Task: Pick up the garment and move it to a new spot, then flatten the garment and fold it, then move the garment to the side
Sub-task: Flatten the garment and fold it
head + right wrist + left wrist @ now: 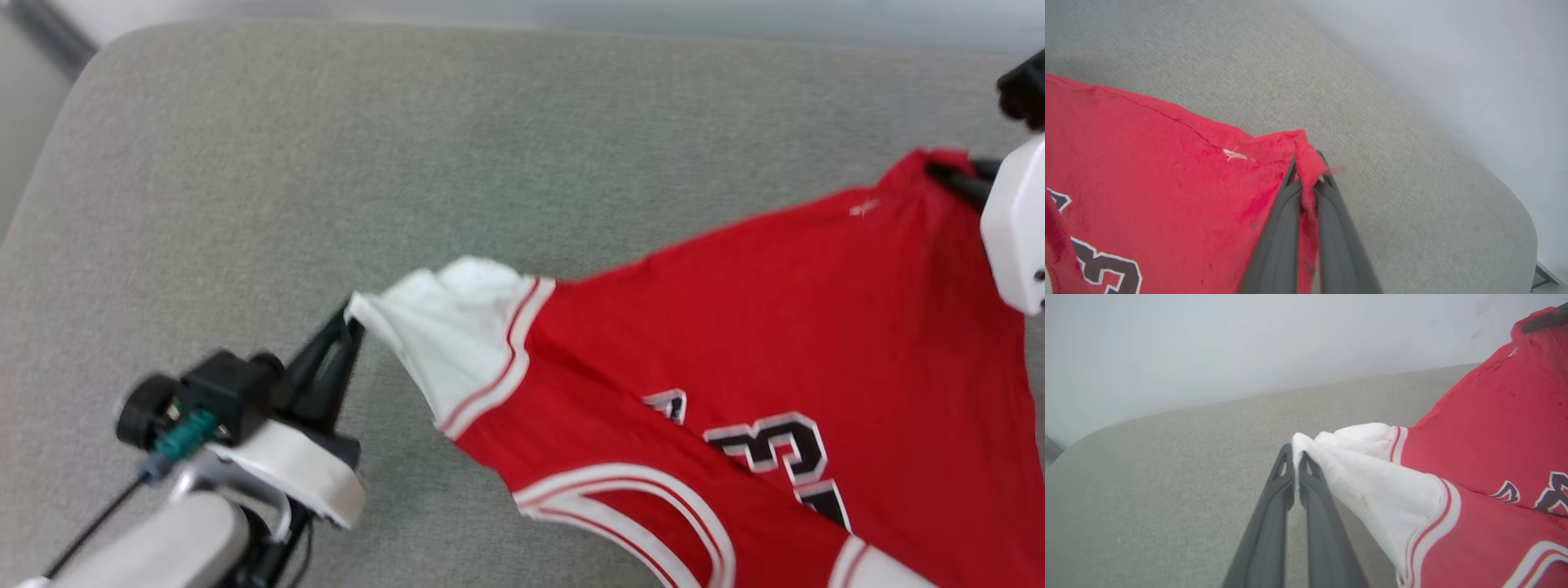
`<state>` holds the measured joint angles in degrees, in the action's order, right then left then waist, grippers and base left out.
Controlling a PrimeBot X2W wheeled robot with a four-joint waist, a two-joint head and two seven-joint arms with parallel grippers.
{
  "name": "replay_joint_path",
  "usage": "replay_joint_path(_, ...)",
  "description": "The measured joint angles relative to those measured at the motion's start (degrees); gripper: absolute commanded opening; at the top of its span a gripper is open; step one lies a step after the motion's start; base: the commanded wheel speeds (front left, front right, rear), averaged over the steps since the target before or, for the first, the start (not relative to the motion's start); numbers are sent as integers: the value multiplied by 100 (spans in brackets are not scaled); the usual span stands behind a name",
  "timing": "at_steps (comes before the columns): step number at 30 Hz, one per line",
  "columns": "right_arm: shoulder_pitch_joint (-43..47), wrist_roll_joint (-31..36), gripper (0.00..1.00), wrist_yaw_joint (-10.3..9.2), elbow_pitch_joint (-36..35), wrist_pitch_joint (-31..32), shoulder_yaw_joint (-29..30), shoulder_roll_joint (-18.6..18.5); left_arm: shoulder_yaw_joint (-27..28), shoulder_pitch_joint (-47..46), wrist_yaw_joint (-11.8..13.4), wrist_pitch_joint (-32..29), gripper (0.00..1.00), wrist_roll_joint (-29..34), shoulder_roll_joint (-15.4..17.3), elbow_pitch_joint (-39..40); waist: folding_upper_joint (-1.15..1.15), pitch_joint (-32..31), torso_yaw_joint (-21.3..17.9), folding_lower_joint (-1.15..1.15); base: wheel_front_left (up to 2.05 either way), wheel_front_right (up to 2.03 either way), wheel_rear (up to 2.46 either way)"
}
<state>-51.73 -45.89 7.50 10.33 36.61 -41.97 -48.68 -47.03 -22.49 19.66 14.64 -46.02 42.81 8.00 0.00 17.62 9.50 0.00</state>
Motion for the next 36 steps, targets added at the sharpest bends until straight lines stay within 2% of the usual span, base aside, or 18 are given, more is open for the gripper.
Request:
replay_joint_path(6,-357,-1,0,0,-98,-735,292,45,245,-820,-170,-234,0,193,263,167,0,-242,-314,0,0,0,0)
replay_joint_path(14,-837,372,0,1,-74,-1419,907,501,510,-2463,-485,-709,0,555,218,51,0,-52,-528,0,0,0,0)
replay_joint_path(17,-1138,684,0,0,31,-1624,1209,747,575,-3155,-679,-860,0,634,58,-167,0,110,-592,0,0,0,0)
replay_joint_path(18,-1360,902,0,0,91,-1696,1373,933,639,-3617,-800,-948,0,658,-63,-318,0,230,-633,0,0,0,0)
replay_joint_path(20,-1491,995,0,0,127,-1748,1491,1034,678,-3862,-861,-990,0,664,-129,-396,0,296,-652,0,0,0,0)
replay_joint_path(21,-1813,1222,0,0,210,-1823,1720,1212,733,-4373,-984,-1063,0,706,-245,-599,0,439,-683,0,0,0,0)
replay_joint_path(28,-2940,1931,0,0,653,-1958,2316,1670,932,-6089,-1428,-1144,0,842,-701,-1548,0,968,-735,1,0,0,0)
replay_joint_path(36,-4459,2673,0,0,1296,-2022,2193,1764,1069,-7945,-1867,-1020,0,1040,-1182,-2703,0,1479,-747,1,0,0,0)
